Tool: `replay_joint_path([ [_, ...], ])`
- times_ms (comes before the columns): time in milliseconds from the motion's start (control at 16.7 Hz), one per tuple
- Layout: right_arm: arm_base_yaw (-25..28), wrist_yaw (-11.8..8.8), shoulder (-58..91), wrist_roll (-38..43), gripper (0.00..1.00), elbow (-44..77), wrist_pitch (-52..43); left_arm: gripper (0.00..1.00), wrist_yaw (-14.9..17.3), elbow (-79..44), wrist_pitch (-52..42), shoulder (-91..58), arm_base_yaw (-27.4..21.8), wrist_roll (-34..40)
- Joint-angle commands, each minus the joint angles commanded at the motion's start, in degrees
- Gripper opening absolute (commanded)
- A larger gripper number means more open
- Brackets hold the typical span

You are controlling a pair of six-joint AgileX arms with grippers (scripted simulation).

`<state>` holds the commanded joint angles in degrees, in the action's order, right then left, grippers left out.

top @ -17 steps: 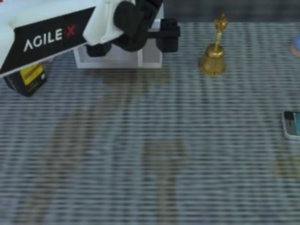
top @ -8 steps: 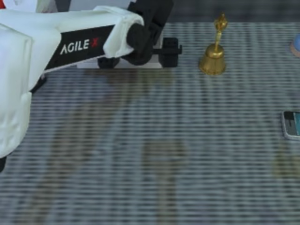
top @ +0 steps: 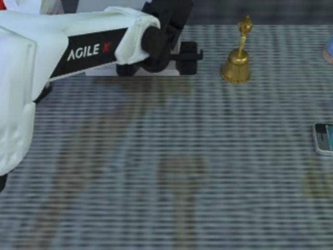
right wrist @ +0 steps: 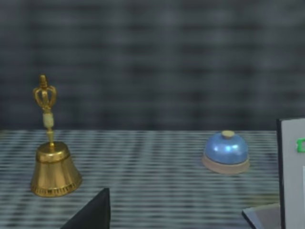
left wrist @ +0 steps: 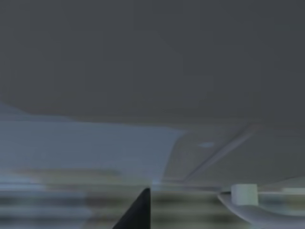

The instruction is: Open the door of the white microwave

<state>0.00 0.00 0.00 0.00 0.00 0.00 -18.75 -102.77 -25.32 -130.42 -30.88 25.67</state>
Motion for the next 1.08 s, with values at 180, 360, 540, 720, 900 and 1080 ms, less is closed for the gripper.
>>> replay_joint_path([
  [180, 0.0, 0.0, 0.0, 0.0, 1.0, 0.0, 0.0, 0.32, 0.0, 0.0, 0.0, 0.0, 0.0, 0.0],
  [360, 0.0, 0.0, 0.0, 0.0, 1.0, 0.0, 0.0, 0.1, 0.0, 0.0, 0.0, 0.0, 0.0, 0.0],
  [540, 0.0, 0.0, 0.0, 0.0, 1.0, 0.0, 0.0, 0.0, 0.0, 0.0, 0.0, 0.0, 0.0, 0.0],
  [720, 0.0, 0.0, 0.0, 0.0, 1.0, 0.0, 0.0, 0.0, 0.0, 0.0, 0.0, 0.0, 0.0, 0.0],
  [900, 0.0, 0.0, 0.0, 0.0, 1.0, 0.0, 0.0, 0.0, 0.0, 0.0, 0.0, 0.0, 0.0, 0.0],
  [1080, 0.0, 0.0, 0.0, 0.0, 1.0, 0.0, 0.0, 0.0, 0.57, 3.93, -0.18, 1.98, -1.96, 0.32],
])
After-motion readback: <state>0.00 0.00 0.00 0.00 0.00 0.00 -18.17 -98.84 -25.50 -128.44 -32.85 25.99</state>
